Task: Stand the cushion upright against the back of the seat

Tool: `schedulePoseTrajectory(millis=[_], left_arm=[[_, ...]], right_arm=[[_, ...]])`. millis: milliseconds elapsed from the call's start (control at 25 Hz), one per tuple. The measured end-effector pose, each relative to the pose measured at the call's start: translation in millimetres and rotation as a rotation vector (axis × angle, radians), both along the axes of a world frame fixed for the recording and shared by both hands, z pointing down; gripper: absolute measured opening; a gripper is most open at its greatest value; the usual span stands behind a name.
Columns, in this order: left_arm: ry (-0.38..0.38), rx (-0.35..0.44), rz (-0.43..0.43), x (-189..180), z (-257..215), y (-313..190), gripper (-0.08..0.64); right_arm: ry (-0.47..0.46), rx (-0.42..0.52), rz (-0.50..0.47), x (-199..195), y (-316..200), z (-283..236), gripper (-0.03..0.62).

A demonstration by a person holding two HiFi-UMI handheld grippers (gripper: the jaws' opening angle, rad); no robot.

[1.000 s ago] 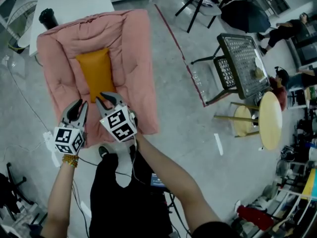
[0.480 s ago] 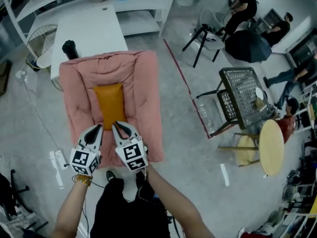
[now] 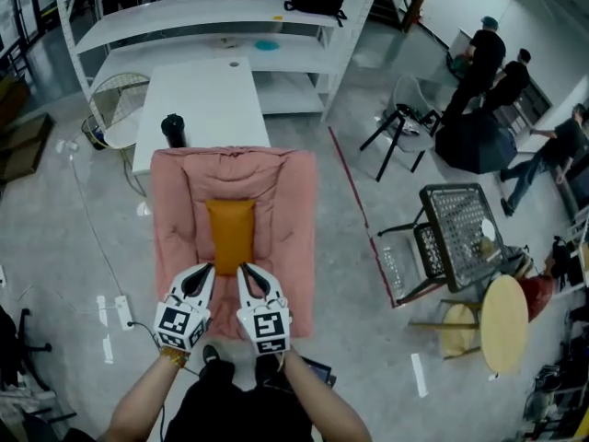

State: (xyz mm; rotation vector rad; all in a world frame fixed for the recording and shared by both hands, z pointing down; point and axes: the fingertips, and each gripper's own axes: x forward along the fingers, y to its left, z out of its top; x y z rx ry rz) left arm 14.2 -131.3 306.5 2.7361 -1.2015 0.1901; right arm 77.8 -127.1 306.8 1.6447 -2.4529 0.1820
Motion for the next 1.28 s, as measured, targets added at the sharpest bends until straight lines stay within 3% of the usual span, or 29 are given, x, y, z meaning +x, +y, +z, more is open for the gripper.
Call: schedulePoseTrajectory(millis=[320, 640, 800, 960, 1120, 1280], left_arm=[[-0.012, 0.039, 0.010, -11, -14, 28, 0.017], [-0.044, 0.013, -0.036, -34, -7, 54, 0.017], [-0.073, -0.038, -0.049, -41, 0, 65, 0.015], [-0.048, -0.014, -0.036, -45, 19, 71, 0.016], [-0.080, -0.032, -0.024, -43, 13, 73, 0.017], [-0.046, -0.007, -0.022, -42, 19, 70, 0.017]], right_arm=[[0.044, 0.059, -0.026, -19, 27, -17, 0.025], [0.006, -0.009, 0.000, -20, 52, 2, 0.023], [0.011, -0.043, -0.008, -23, 65, 15, 0.023], [0.029, -0.056, -0.032, -28, 70, 17, 0.018], [0.033, -0.078, -0.071, -38, 76, 22, 0.016], [0.042, -0.091, -0.100, -46, 79, 29, 0.015]])
